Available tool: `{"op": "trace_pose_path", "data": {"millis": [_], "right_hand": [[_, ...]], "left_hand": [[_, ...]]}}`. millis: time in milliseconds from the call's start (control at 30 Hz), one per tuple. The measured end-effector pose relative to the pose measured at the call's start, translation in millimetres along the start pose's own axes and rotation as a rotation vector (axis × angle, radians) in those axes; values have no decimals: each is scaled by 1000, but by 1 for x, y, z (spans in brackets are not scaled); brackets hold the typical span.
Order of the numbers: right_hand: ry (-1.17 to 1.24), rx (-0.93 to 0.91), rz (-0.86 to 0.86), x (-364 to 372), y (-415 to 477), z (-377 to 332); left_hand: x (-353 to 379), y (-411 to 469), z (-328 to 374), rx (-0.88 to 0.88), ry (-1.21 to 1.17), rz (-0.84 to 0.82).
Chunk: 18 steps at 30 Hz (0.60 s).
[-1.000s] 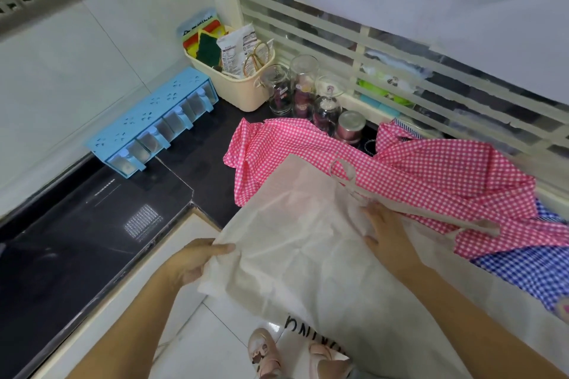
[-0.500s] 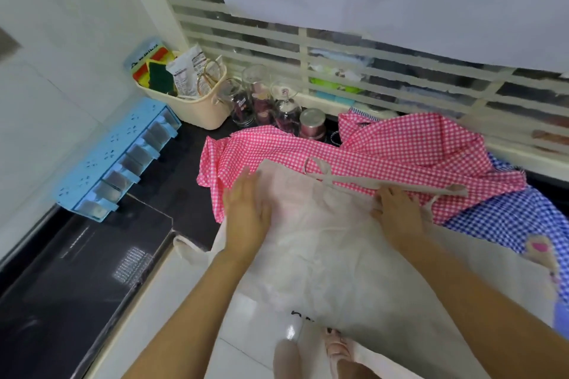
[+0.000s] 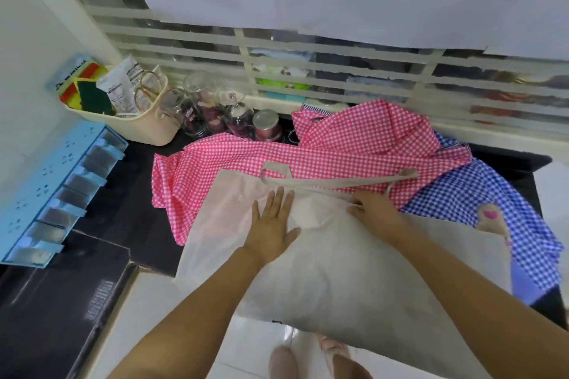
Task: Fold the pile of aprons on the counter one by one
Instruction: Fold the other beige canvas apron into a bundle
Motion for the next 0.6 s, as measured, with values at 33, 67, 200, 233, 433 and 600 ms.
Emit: {"op": "trace_pose_path", "data": {"millis": [33,67,200,233,433,600], "right_hand": [[13,4,1,0,0,0],[16,7,3,1,0,1],[5,8,-5,0,2,1],[0,17,-16,-1,2,0],[-96,41,187,-15,-5,-1],[-62,360,180,-28,-39,23]], "left_hand": [[0,-2,4,13,-48,51],[0,-4,10,45,-101,108],[14,-16,35,226,-159,185],[19,-15,37,245,-125,170],[4,31,14,66,20,90],[-39,66,19,72,32,137]]}}
Point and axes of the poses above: each hand's wrist, its own y-axis towards the middle knuckle, its own x-axis out of the palm, z = x × y, the point moved 3 cm from there along y, towards the middle knuckle, and after that the axes turned 14 degrees about -x, right-handed, at the moved point
